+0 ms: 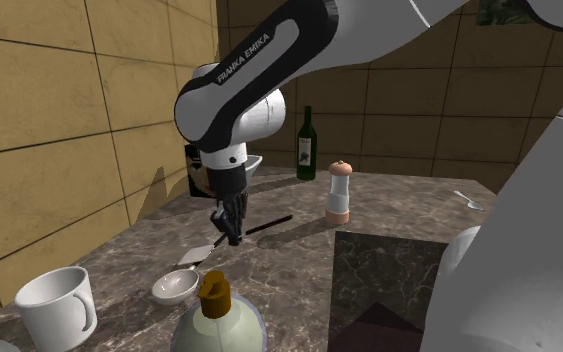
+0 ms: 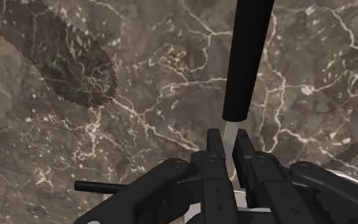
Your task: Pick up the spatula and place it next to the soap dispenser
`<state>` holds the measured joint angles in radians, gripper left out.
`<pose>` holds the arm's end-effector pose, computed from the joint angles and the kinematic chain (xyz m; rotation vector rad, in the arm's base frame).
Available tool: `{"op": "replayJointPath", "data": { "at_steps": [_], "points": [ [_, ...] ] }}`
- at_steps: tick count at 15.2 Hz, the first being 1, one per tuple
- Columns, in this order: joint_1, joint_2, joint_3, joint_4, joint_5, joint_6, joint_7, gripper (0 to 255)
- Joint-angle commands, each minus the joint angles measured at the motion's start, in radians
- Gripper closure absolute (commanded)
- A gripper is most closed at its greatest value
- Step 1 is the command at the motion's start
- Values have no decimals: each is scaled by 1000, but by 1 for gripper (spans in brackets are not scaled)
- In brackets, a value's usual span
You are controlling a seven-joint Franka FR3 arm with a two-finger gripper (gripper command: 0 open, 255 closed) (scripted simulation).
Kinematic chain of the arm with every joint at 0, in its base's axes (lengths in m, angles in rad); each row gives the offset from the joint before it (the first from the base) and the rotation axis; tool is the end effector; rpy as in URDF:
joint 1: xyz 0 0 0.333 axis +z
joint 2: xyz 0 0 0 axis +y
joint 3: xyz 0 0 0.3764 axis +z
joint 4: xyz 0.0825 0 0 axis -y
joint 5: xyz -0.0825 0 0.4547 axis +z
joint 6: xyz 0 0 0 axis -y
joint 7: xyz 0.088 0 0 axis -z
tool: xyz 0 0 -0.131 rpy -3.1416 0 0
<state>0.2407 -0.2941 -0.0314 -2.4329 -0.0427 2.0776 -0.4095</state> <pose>0.4676 0.0962 0.4059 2.9592 0.9844 -0.0993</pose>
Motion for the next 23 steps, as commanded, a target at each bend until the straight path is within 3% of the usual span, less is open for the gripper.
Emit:
{"op": "replayJointPath", "data": {
  "at_steps": [1,10,17,18,23],
  "points": [
    [0,13,0,-18,0,32,1,255],
    [-1,85,-2,-83,-2,169,4,255],
    [-1,85,-2,-83,-3,169,4,255],
    [0,85,-2,-83,-2,169,5,0],
    [-1,85,-2,-83,-3,169,4,0]
  ]
}}
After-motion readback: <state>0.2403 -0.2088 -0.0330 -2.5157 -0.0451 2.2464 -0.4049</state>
